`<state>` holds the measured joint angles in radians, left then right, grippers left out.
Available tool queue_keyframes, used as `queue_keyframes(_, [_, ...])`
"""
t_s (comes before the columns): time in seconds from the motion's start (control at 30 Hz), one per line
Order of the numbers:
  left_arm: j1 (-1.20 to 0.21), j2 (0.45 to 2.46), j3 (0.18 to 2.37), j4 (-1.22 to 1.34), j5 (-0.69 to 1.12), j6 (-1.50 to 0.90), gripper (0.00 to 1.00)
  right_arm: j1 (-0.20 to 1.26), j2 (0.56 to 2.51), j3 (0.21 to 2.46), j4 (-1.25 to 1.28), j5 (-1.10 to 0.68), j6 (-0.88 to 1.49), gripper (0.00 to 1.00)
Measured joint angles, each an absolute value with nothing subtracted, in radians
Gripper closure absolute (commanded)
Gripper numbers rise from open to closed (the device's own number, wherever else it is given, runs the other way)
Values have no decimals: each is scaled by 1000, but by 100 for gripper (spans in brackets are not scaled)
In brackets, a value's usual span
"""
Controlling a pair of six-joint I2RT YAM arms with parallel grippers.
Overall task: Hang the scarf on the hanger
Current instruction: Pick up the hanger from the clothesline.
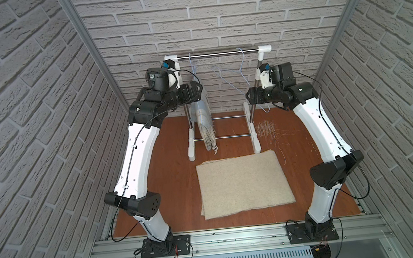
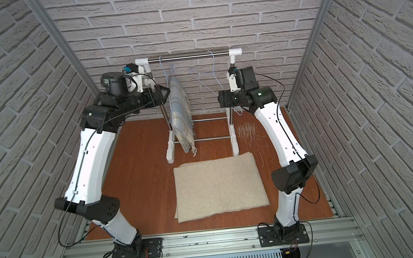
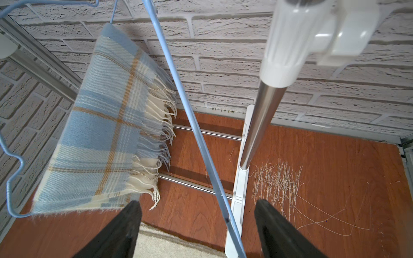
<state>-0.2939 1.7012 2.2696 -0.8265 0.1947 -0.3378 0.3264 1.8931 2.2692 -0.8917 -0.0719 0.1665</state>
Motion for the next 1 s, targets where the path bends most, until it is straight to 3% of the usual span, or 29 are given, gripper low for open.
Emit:
queue_keyframes(0.07, [-294,1681,2228,-800,200,-341,2,325,1908,2269,-891,-84,162,37])
queue_keyframes(0.3, [-294,1671,2073,-749,172,-355,2,323,1937,2270,-889,-129,151,95])
queue_keyframes(0.53, [-293,1517,1710,-579,15,-394,3,323,1941,2279,-882,-146,149,97])
queue_keyframes(0.77, [-300,1395,1591,-330,-19,-410,3,323,1940,2283,-883,-129,149,97])
queue_keyframes(1.0, [-293,1394,1531,-298,-169,-438,3,322,1940,2368,-879,-121,151,97])
